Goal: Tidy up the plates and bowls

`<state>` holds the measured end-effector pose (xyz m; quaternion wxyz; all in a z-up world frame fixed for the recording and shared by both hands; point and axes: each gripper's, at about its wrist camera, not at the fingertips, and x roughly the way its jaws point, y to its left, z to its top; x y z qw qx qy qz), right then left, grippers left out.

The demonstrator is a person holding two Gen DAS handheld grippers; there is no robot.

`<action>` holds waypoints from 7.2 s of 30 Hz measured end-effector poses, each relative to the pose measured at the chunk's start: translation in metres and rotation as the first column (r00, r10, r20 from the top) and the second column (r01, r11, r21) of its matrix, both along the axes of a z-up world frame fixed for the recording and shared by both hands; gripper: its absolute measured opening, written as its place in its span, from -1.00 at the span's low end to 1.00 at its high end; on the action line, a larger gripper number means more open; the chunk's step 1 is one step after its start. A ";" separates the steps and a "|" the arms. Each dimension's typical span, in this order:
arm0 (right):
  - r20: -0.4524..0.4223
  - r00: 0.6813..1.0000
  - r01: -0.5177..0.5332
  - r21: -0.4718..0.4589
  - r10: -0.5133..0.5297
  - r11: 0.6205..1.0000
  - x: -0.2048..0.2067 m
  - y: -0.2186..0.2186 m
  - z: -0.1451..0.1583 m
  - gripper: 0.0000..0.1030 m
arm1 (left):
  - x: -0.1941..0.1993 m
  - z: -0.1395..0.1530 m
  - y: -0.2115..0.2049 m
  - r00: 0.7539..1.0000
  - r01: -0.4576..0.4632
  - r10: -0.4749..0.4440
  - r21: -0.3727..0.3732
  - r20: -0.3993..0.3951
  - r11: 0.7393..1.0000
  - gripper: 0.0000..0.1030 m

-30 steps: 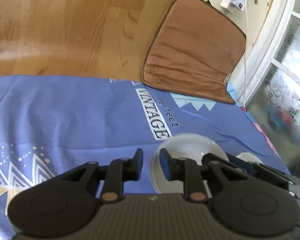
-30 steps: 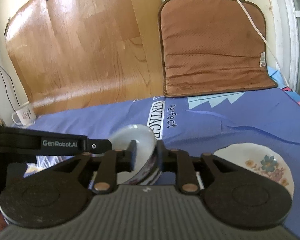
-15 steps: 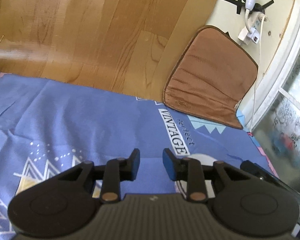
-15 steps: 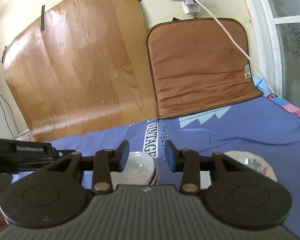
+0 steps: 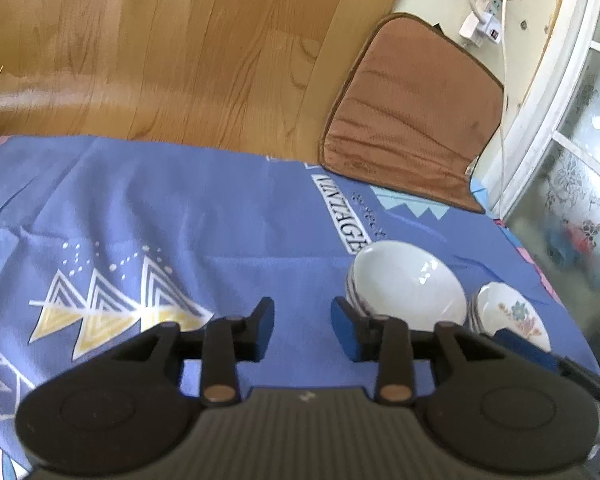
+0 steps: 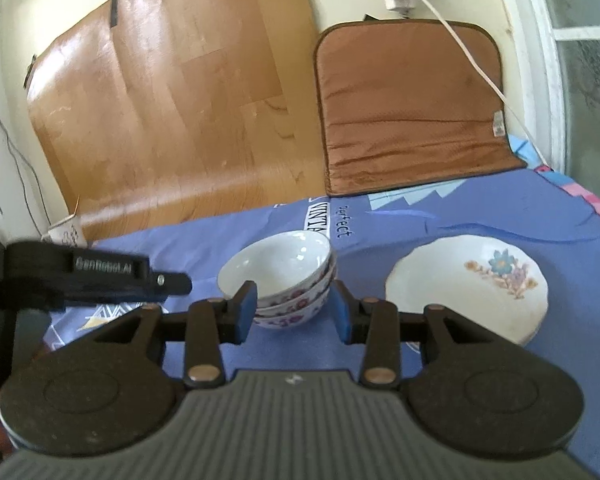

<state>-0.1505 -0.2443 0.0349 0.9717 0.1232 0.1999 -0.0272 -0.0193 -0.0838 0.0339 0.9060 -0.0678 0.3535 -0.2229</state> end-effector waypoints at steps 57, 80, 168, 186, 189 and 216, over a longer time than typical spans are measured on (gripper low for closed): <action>-0.062 0.998 0.010 0.156 0.000 0.988 0.007 -0.025 0.000 0.01 | -0.013 -0.042 0.027 0.982 -0.091 0.081 0.051 0.172 0.995 0.53; -0.030 0.998 0.051 0.143 -0.047 0.988 0.009 -0.036 -0.001 0.05 | -0.014 -0.038 0.036 0.984 -0.078 0.073 0.025 0.164 0.997 0.93; -0.469 0.790 -0.320 0.235 0.395 0.918 0.135 -0.061 0.000 -0.25 | 0.055 -0.026 -0.036 0.949 0.091 -0.128 -0.139 -0.287 0.986 -0.14; -0.416 0.814 -0.317 0.267 0.406 0.910 0.128 -0.059 0.012 -0.45 | 0.052 -0.010 -0.029 0.943 0.051 -0.117 -0.212 -0.311 0.976 -0.49; -0.389 0.832 -0.308 0.273 0.397 0.911 0.122 -0.067 0.020 -0.45 | 0.048 0.002 -0.039 0.950 0.075 -0.131 -0.200 -0.285 0.977 -0.49; -0.354 0.918 -0.074 0.286 0.177 0.955 0.046 -0.169 0.023 -0.27 | 0.024 0.012 -0.165 0.896 0.296 -0.317 -0.115 -0.310 0.948 -0.21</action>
